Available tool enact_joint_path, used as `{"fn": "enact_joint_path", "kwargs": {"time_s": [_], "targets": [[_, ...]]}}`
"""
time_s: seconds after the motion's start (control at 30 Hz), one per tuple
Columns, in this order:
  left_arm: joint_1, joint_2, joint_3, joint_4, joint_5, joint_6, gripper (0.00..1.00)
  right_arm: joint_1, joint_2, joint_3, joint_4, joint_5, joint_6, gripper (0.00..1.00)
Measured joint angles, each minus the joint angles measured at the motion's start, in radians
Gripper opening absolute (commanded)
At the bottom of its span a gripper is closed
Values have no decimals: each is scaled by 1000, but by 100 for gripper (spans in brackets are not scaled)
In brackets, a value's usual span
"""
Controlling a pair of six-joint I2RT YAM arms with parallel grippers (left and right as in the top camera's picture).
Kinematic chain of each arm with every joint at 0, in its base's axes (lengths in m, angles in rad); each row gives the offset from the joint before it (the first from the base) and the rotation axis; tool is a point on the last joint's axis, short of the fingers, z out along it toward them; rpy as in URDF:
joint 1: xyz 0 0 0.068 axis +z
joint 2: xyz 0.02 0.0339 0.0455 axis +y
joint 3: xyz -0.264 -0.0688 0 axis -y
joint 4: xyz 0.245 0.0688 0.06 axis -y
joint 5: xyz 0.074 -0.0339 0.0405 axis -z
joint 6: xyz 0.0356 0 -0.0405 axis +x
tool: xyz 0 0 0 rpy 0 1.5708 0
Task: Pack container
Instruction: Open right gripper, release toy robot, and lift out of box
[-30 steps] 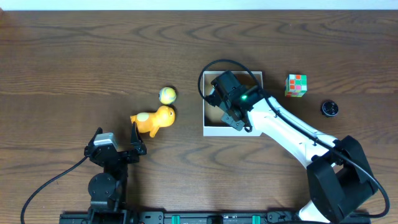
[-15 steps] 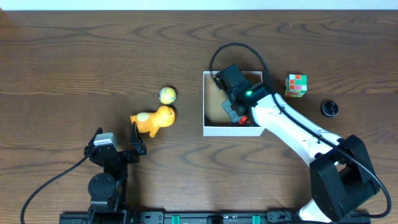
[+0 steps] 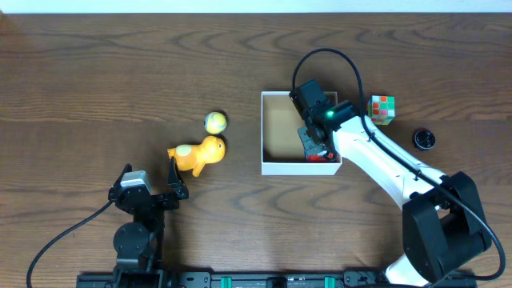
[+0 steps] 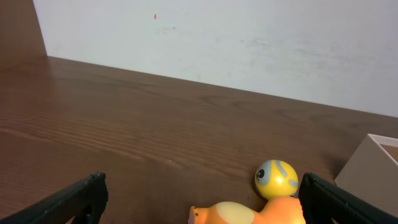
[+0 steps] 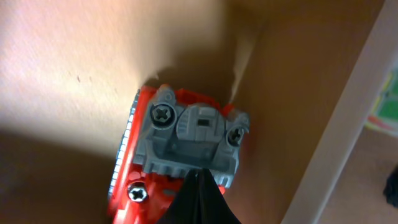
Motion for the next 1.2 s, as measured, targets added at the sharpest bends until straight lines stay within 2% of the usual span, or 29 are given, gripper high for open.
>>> {"fn": "enact_joint_path", "kwargs": {"time_s": [0.4,0.63,0.7,0.77,0.8,0.83,0.87,0.9,1.07,1.2], "targets": [[0,0,0,0,0,0,98,0,0,14,-18,-1,16,1],[0,0,0,0,0,0,98,0,-1,136,-60,10,16,3],[0,0,0,0,0,0,98,0,-7,201,-95,31,19,15],[0,0,0,0,0,0,98,-5,-25,256,-114,45,24,22],[0,0,0,0,0,0,98,-13,-41,286,-129,49,30,36],[0,0,0,0,0,0,98,-23,-60,308,-137,52,37,60],[0,0,0,0,0,0,98,-42,-87,330,-146,57,39,96],[0,0,0,0,0,0,98,-57,-105,339,-151,60,42,99],[0,0,0,0,0,0,98,-183,-202,361,-170,74,46,99],[0,0,0,0,0,0,98,-279,-205,362,-186,67,46,99]]}}
